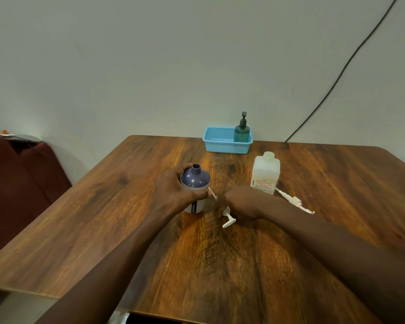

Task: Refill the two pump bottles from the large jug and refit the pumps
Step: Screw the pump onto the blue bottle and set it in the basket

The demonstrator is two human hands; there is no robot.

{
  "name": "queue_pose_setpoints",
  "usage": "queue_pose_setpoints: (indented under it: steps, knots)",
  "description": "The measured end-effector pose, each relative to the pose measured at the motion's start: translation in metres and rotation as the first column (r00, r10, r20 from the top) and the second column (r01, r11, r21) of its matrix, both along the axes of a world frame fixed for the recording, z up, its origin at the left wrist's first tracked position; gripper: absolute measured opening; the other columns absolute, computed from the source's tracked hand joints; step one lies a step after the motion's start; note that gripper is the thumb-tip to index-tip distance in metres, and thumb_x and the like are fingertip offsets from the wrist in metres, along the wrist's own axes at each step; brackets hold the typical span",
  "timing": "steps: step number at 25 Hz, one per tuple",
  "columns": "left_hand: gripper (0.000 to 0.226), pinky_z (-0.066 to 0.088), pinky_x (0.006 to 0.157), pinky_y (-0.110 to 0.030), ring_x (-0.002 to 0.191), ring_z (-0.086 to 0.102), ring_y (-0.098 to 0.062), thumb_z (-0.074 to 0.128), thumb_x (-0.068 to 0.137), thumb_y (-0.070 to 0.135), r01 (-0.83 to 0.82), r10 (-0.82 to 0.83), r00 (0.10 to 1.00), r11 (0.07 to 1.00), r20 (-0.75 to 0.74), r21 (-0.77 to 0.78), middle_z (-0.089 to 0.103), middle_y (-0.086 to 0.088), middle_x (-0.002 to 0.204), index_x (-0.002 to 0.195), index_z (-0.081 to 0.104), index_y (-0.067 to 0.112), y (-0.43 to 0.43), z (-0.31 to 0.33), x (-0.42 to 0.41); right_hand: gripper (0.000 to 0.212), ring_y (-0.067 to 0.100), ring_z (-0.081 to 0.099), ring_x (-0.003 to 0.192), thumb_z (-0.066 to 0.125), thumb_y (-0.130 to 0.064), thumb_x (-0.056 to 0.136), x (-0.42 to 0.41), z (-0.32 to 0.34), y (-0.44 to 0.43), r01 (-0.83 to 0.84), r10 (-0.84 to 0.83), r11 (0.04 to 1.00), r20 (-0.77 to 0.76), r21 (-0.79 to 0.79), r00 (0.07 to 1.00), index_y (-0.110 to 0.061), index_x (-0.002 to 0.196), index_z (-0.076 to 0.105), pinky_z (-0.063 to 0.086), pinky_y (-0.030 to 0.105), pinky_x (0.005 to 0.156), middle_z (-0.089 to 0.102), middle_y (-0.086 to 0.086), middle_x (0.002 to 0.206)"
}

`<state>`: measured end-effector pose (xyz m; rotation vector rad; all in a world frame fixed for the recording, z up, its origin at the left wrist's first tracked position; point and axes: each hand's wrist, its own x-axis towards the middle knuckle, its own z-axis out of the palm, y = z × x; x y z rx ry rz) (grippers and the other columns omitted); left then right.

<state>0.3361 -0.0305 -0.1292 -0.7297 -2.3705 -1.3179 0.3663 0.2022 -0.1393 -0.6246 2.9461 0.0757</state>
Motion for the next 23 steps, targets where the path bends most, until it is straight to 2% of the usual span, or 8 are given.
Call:
queue_pose_setpoints:
  steps: [2,4,6,9,15,17,20,23]
  knots:
    - [0.075,0.048,0.075,-0.006,0.093,0.06,0.013,0.097,0.059,0.045,0.001,-0.001,1.0,1.0,0.0,-0.003,0.063,0.023,0.106,0.125,0.065,0.03,-0.001,-0.001,-0.001,0.044,0.018,0.065,0.104,0.076,-0.015,0.084,-0.001,-0.001,-0.002,-0.016,0.016,0.999,0.021,0.031,1.0,-0.028,0.125,0.069,0.056,0.03,0.084,0.068,0.0,0.123]
    - [0.077,0.049,0.077,-0.009,0.095,0.062,0.009,0.096,0.058,0.049,0.003,-0.003,1.0,1.0,0.001,-0.001,0.065,0.02,0.108,0.125,0.065,0.029,-0.002,-0.002,-0.001,0.039,0.017,0.066,0.097,0.075,-0.019,0.086,-0.002,0.003,-0.003,-0.028,0.028,0.999,-0.029,0.016,0.999,-0.027,0.123,0.07,0.054,0.028,0.077,0.07,0.001,0.116]
    - [0.077,0.049,0.078,-0.01,0.096,0.063,0.008,0.096,0.058,0.049,0.0,0.0,1.0,1.0,0.012,0.008,0.066,0.02,0.108,0.125,0.065,0.029,-0.002,-0.003,0.0,0.031,0.013,0.067,0.09,0.072,-0.022,0.088,-0.002,0.014,-0.002,-0.018,0.003,0.985,-0.089,-0.17,0.996,-0.028,0.118,0.073,0.053,0.029,0.074,0.073,-0.002,0.108]
    - [0.074,0.05,0.076,-0.008,0.095,0.063,0.009,0.094,0.059,0.051,-0.002,0.002,1.0,1.0,0.021,0.017,0.065,0.022,0.106,0.123,0.065,0.03,-0.003,-0.002,0.001,0.027,0.006,0.067,0.091,0.067,-0.016,0.092,0.0,0.037,0.001,-0.072,-0.04,0.846,-0.198,-0.529,0.979,-0.031,0.112,0.076,0.054,0.029,0.079,0.074,-0.012,0.103]
    - [0.076,0.056,0.081,-0.021,0.097,0.066,0.0,0.094,0.059,0.05,-0.052,0.051,0.998,0.999,0.032,0.01,0.07,0.013,0.11,0.125,0.067,0.026,-0.002,-0.002,0.0,0.029,0.002,0.068,0.095,0.071,-0.019,0.096,0.011,0.09,-0.017,-0.178,-0.288,0.571,-0.399,-0.802,0.871,-0.013,0.125,0.07,0.055,0.011,0.08,0.073,0.003,0.115]
    - [0.076,0.056,0.081,-0.022,0.097,0.066,-0.004,0.095,0.06,0.048,-0.063,0.063,0.997,0.998,0.035,-0.004,0.069,0.012,0.11,0.126,0.066,0.025,0.0,-0.001,0.001,0.035,0.007,0.069,0.105,0.068,-0.024,0.098,0.01,0.105,-0.02,-0.21,-0.342,0.484,-0.405,-0.849,0.848,-0.014,0.131,0.066,0.058,0.017,0.083,0.072,0.001,0.119]
    - [0.075,0.056,0.082,-0.023,0.098,0.066,-0.006,0.095,0.06,0.047,-0.056,0.057,0.997,0.998,0.043,-0.019,0.069,0.011,0.109,0.125,0.066,0.024,0.002,-0.001,-0.002,0.035,0.014,0.071,0.107,0.067,-0.025,0.098,0.007,0.119,-0.021,-0.251,-0.348,0.341,-0.369,-0.906,0.862,-0.017,0.132,0.066,0.063,0.038,0.086,0.072,-0.001,0.119]
    - [0.083,0.057,0.085,-0.029,0.1,0.065,-0.009,0.091,0.056,0.057,-0.062,0.064,0.996,0.997,0.062,-0.04,0.07,0.008,0.112,0.127,0.067,0.023,0.004,-0.003,-0.005,0.034,0.019,0.072,0.106,0.067,-0.025,0.098,0.007,0.124,-0.023,-0.258,-0.36,0.292,-0.356,-0.921,0.863,-0.013,0.13,0.067,0.063,0.046,0.085,0.073,0.002,0.116]
